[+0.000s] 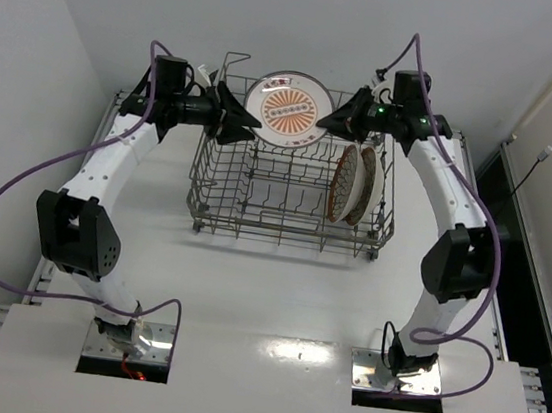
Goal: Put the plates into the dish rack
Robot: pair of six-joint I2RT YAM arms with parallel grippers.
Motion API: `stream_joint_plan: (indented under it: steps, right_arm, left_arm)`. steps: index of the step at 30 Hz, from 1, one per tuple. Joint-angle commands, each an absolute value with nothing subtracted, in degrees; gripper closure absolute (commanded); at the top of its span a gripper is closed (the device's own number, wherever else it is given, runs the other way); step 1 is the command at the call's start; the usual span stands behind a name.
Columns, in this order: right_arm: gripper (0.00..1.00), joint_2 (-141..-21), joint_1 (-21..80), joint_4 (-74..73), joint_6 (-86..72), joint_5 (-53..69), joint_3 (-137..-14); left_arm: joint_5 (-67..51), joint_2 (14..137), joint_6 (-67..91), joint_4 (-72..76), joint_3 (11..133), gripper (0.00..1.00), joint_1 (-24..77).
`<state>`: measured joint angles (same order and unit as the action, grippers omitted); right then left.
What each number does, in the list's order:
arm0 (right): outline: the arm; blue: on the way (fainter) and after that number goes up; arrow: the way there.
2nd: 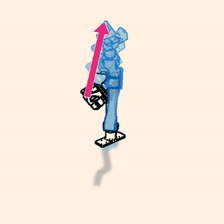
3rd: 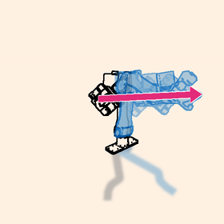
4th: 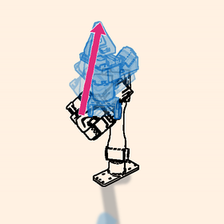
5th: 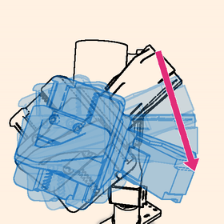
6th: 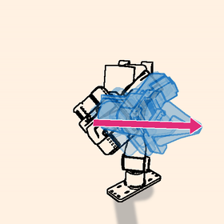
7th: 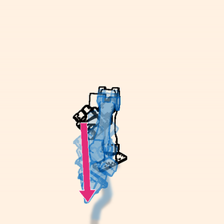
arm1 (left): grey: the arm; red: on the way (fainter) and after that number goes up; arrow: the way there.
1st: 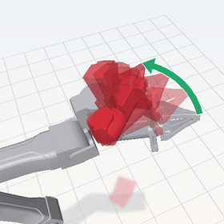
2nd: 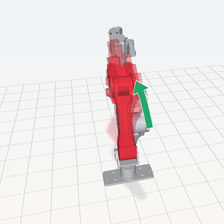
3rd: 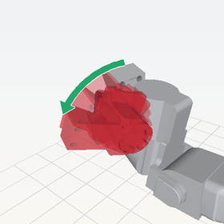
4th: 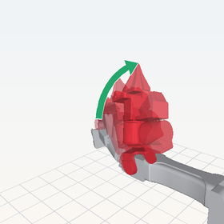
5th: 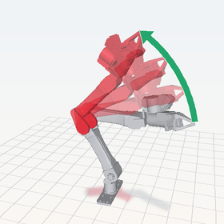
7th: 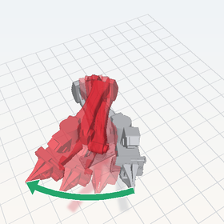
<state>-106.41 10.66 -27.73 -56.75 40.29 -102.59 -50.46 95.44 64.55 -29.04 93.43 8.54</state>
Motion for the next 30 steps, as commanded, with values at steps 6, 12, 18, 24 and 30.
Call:
stream_joint_plan:
  steps: [6,12,18,24,30]
  right_arm:
    - [1.00,-94.8,8.4,-41.3,-50.5,24.3,-112.9]
    - [1.00,-93.2,8.6,-59.1,-45.7,7.8,-122.1]
    - [1.00,-91.1,11.0,-68.7,-43.9,-7.3,-123.5]
    - [1.00,-93.1,18.4,-76.7,-42.8,-22.2,-129.2]
    - [1.00,-97.4,26.0,-80.8,-43.3,-31.8,-131.1]
  left_arm:
    - [-55.5,96.8,65.4,-25.1,96.8,0.37,8.6]
    - [-55.5,99.5,63.5,-28.9,100.7,0.36,4.4]
    - [-52.9,102.9,56.5,-36.6,107.0,0.35,1.9]
    - [-49.8,106.8,49.6,-44.5,111.6,0.35,0.8]
    - [-47.9,109.2,47.6,-47.5,114.9,0.35,-0.3]
